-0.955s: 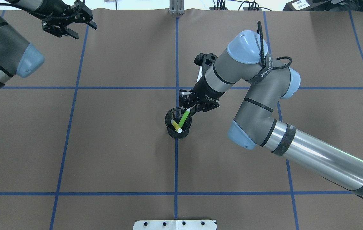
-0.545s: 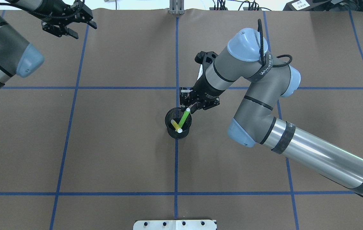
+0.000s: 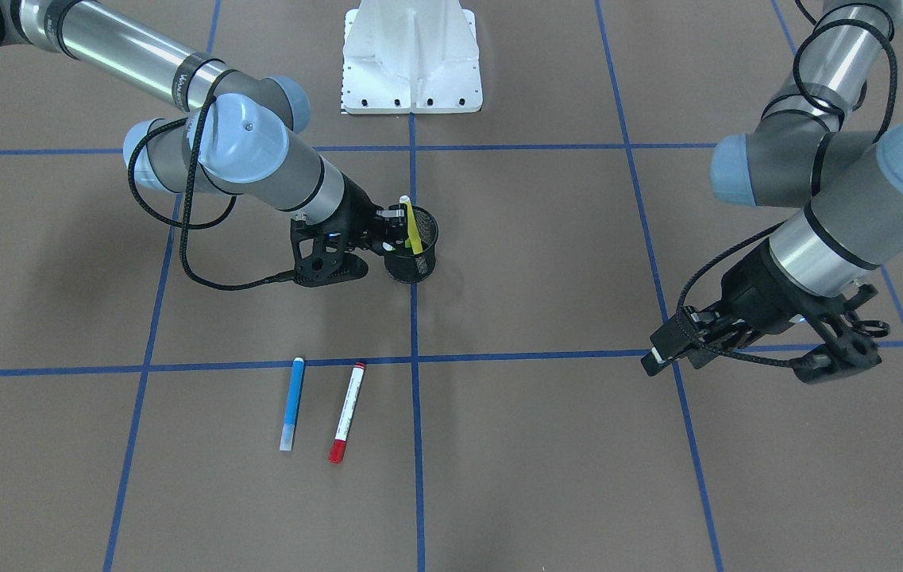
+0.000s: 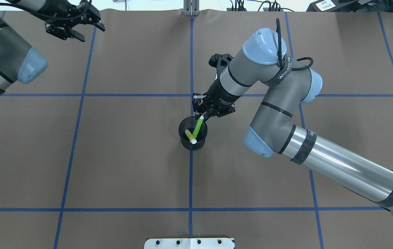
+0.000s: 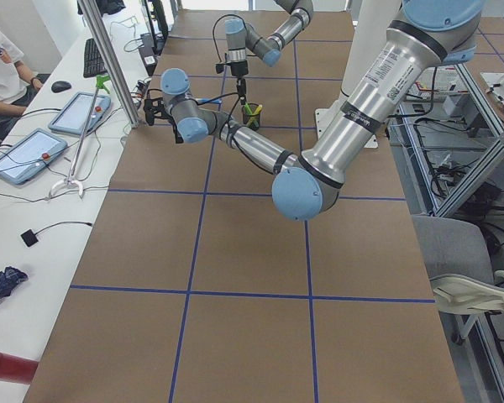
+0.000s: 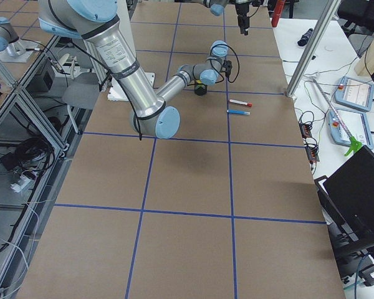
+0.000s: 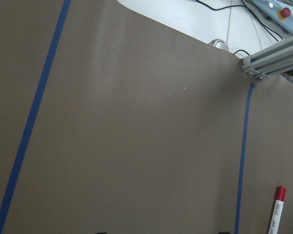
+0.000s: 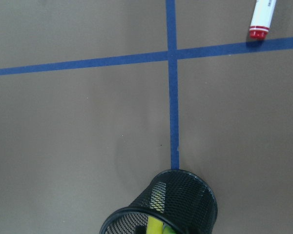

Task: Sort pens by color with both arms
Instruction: 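Lift the green marker out of the cup with the right gripper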

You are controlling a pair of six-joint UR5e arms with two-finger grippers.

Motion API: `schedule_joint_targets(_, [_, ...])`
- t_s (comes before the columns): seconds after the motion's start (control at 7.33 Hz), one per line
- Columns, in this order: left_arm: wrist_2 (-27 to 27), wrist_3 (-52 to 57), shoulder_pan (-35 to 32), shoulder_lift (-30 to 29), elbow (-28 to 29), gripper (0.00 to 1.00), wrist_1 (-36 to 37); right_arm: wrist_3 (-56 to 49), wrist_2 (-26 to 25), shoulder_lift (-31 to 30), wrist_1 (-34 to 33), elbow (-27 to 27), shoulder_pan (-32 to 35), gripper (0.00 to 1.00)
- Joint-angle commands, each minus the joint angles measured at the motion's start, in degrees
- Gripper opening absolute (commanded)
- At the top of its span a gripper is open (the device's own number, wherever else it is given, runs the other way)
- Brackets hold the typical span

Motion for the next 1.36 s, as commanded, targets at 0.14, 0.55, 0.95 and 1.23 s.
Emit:
schedule_joint_targets(0.14, [0.0, 0.0, 0.0, 0.06, 0.0, 0.81, -0.07, -0.06, 0.23, -0.17, -0.08, 0.15, -0.07, 0.0])
schedule_joint_targets(0.55, [0.0, -0.18, 0.09, -0.03, 0.0, 0.81, -0.07, 0.12, 4.44, -0.69, -2.78, 6.0, 3.69, 0.0])
schedule_joint_targets(0.95, [0.0, -0.18, 0.18, -0.46, 0.0, 0.81, -0.07, -0.76, 2.26, -2.88, -6.14, 15.94, 10.01, 0.0])
schedule_joint_targets(1.23, [0.0, -0.18, 0.09, -0.47, 0.0, 0.81, -0.24, -0.94, -16.98, -2.28, -5.88, 18.07, 7.25, 0.0])
